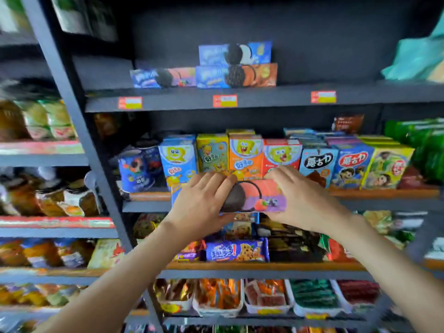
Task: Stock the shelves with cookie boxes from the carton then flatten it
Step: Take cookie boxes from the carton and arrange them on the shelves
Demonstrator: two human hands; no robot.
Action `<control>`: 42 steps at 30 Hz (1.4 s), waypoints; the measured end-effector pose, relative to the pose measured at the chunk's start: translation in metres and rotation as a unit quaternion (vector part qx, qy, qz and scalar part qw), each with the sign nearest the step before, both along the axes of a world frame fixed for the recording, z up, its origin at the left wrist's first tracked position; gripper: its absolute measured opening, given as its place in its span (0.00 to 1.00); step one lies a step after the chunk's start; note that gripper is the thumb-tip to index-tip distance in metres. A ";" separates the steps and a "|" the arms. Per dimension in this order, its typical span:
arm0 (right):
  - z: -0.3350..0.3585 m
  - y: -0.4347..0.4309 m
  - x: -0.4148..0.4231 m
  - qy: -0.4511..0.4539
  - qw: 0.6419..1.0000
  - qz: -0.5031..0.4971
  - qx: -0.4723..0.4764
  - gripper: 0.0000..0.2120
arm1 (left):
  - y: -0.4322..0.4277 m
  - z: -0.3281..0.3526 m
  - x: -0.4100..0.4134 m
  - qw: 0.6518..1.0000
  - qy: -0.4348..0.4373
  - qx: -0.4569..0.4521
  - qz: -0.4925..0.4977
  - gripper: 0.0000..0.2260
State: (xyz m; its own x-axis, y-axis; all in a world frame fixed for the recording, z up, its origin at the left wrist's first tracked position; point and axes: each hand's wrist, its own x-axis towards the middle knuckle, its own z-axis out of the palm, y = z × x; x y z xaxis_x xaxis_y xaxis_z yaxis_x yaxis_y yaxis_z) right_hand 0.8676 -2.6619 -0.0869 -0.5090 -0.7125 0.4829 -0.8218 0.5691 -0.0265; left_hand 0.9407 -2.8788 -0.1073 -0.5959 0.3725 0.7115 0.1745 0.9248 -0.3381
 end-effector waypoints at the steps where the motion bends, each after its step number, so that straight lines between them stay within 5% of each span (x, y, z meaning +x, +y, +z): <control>1: 0.009 -0.001 0.002 0.012 1.000 -0.001 -0.013 0.29 | -0.003 0.010 0.003 1.000 0.023 -0.007 0.000 0.30; 10: 0.084 -0.028 0.009 0.066 0.991 0.050 -0.106 0.29 | -0.035 0.085 0.010 0.987 0.151 -0.024 0.052 0.31; 20: 0.156 -0.096 -0.015 0.077 0.986 0.125 -0.074 0.30 | -0.107 0.160 -0.004 0.973 0.189 -0.038 0.127 0.24; 30: 0.209 -0.199 -0.065 -0.038 0.993 0.086 -0.074 0.31 | -0.171 0.200 -0.044 0.956 0.107 0.045 0.270 0.30; 35: 0.208 -0.242 -0.088 -0.041 0.997 0.062 -0.029 0.28 | -0.200 0.196 -0.062 0.949 -0.034 0.139 0.281 0.33; 38: 0.201 -0.251 -0.097 -0.025 0.999 0.040 -0.007 0.26 | -0.206 0.195 -0.070 0.944 -0.040 0.228 0.237 0.26; 42: 0.185 -0.251 -0.095 0.062 0.998 0.009 -0.028 0.24 | -0.204 0.192 -0.073 0.952 0.044 0.229 0.197 0.14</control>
State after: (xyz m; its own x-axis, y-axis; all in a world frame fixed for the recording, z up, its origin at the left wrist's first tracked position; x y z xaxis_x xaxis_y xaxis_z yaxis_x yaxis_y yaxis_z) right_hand 0.7727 -2.9128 0.0986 -0.4301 -0.6915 0.5803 -0.8313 0.5541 0.0442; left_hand 0.8674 -3.0831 0.0850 -0.5561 -0.2299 0.7987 -0.2274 0.9664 0.1198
